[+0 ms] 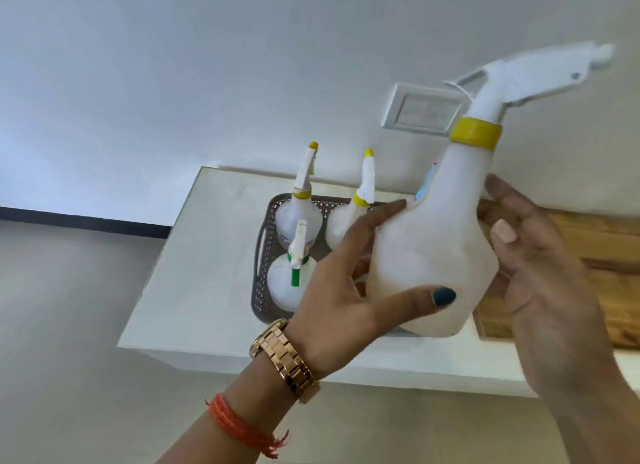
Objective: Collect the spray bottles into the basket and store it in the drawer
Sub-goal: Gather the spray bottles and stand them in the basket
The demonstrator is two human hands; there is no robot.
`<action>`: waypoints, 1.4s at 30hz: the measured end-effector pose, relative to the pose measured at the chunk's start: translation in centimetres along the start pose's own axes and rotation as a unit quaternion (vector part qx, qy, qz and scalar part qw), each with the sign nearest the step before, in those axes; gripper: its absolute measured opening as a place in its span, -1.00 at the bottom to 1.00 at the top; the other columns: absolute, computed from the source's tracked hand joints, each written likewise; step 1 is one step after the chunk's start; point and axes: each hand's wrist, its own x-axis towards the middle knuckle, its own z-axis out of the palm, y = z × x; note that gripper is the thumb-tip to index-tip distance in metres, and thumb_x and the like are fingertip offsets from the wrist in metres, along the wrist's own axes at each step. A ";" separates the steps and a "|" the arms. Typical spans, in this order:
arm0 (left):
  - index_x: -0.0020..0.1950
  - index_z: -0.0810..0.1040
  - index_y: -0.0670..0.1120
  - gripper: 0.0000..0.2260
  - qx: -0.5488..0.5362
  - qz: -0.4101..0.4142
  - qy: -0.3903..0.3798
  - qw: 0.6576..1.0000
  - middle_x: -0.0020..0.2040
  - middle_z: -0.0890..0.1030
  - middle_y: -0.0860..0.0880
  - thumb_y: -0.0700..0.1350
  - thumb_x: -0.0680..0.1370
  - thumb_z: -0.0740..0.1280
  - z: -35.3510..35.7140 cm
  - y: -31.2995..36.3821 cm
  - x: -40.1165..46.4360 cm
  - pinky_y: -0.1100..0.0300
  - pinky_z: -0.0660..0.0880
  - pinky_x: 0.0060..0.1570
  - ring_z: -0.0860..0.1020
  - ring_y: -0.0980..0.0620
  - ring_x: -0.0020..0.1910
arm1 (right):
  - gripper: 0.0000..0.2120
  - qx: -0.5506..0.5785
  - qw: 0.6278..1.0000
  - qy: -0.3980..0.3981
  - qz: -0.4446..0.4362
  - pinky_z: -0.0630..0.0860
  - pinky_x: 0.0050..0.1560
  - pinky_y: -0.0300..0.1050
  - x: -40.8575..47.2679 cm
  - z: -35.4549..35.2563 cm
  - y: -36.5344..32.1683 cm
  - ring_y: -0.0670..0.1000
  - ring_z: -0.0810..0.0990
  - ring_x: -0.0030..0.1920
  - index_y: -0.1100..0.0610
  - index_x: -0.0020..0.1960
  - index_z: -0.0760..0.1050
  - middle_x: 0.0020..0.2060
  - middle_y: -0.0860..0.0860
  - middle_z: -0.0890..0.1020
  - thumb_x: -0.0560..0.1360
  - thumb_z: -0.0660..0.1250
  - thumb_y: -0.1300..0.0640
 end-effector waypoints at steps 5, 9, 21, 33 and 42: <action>0.27 0.36 0.28 -0.32 0.001 -0.021 -0.048 0.999 0.29 0.47 -0.06 0.03 0.20 0.49 1.8 -2.6 1.4 -0.09 0.51 0.15 0.51 -0.08 0.22 | -0.59 -0.042 0.995 -0.075 0.041 0.57 -0.19 -0.30 1.2 -3.2 0.7 -0.14 0.66 -0.09 -0.11 0.07 0.56 -0.05 -0.15 0.68 0.23 0.46 0.03; 0.32 0.30 0.25 -0.29 0.014 -0.040 -0.067 0.997 0.36 0.39 -0.05 0.03 0.21 0.47 2.1 -5.3 2.4 -0.13 0.43 0.25 0.41 -0.06 0.31 | -0.55 -0.069 0.993 -0.036 0.085 0.59 -0.13 -0.14 1.6 -4.0 3.4 -0.12 0.64 -0.02 -0.15 0.05 0.52 0.00 -0.14 0.67 0.16 0.44 -0.10; 0.50 0.05 -0.03 -0.19 0.270 -0.081 0.106 0.954 0.51 0.17 -0.03 -0.16 0.39 0.45 2.1 -12.2 3.6 0.28 0.16 0.37 0.17 0.03 0.47 | -0.55 -0.188 0.978 0.054 0.071 0.48 0.24 0.10 3.0 1.8 14.8 -0.02 0.50 0.20 -0.07 0.21 0.35 0.16 -0.02 0.54 0.40 0.44 0.09; 0.50 0.01 -0.06 -0.25 0.285 -0.146 0.083 0.944 0.55 0.00 -0.01 -0.21 0.44 0.38 1.3 -15.3 4.2 0.46 -0.05 0.25 -0.01 0.09 0.51 | -0.50 -0.205 0.975 0.031 0.075 0.50 0.21 -0.04 2.9 3.8 19.5 0.02 0.53 0.19 0.18 0.32 0.38 0.16 0.09 0.57 0.43 0.41 0.08; 0.51 -0.03 -0.04 -0.19 0.295 -0.161 0.074 0.939 0.55 -0.05 -0.01 -0.24 0.42 0.39 1.0 -15.7 3.9 0.37 0.00 0.32 -0.02 0.07 0.51 | -0.57 -0.248 0.967 0.046 0.040 0.44 0.00 -0.44 2.4 4.4 21.1 -0.07 0.54 0.02 0.14 0.23 0.41 0.00 0.00 0.57 0.42 0.43 0.04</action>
